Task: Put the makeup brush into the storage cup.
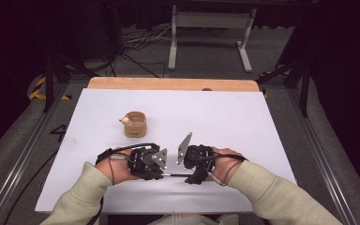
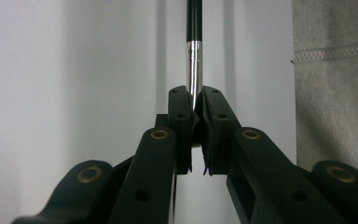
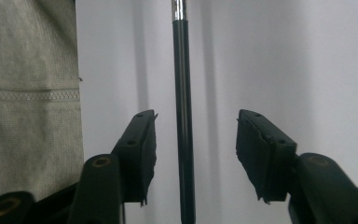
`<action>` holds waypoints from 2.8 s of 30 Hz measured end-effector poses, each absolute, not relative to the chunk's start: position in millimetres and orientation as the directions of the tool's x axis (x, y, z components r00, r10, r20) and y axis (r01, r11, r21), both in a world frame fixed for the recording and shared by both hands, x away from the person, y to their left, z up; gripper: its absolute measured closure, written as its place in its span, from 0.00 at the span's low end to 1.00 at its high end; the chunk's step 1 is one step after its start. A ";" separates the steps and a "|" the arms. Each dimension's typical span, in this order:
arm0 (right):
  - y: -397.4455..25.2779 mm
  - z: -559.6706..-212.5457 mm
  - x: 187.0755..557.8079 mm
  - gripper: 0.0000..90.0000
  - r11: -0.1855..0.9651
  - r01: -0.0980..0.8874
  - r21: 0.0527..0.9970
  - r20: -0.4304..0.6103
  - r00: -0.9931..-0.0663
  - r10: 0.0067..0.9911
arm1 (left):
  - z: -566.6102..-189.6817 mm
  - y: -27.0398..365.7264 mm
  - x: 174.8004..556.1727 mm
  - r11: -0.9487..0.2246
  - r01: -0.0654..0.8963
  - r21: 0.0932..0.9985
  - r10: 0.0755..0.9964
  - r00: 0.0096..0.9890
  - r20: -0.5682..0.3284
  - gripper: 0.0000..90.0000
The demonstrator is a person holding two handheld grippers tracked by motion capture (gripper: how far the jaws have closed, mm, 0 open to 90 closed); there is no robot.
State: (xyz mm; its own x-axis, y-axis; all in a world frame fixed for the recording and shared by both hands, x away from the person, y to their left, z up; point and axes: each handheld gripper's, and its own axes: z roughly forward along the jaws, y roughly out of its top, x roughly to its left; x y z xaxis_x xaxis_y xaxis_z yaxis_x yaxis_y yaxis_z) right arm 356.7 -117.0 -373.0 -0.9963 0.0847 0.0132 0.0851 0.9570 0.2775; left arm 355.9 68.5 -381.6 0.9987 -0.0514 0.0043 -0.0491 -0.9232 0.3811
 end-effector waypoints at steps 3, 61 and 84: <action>-115.6 -373.7 356.0 0.60 0.961 0.078 0.266 0.012 -0.997 0.077 | -381.4 68.4 355.9 -0.923 -0.052 0.380 -0.054 0.999 0.007 0.93; -156.6 -379.8 358.2 0.93 0.908 0.116 0.403 -0.028 -0.990 0.139 | -366.9 98.7 369.8 -0.656 0.137 0.742 0.187 0.982 -0.015 0.10; -185.9 -378.1 361.9 0.93 0.670 0.122 0.732 -0.076 -0.963 0.258 | -387.8 127.1 367.3 -0.415 0.152 0.897 0.190 0.979 -0.077 0.02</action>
State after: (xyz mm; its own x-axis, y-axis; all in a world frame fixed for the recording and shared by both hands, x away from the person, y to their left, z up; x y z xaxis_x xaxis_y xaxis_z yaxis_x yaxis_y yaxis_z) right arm 361.9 -185.9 -378.1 -0.9632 0.2580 -0.0755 0.1222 0.6704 0.7319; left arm 367.3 127.1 -387.8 0.9787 0.1901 -0.0774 0.1516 -0.4151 0.8971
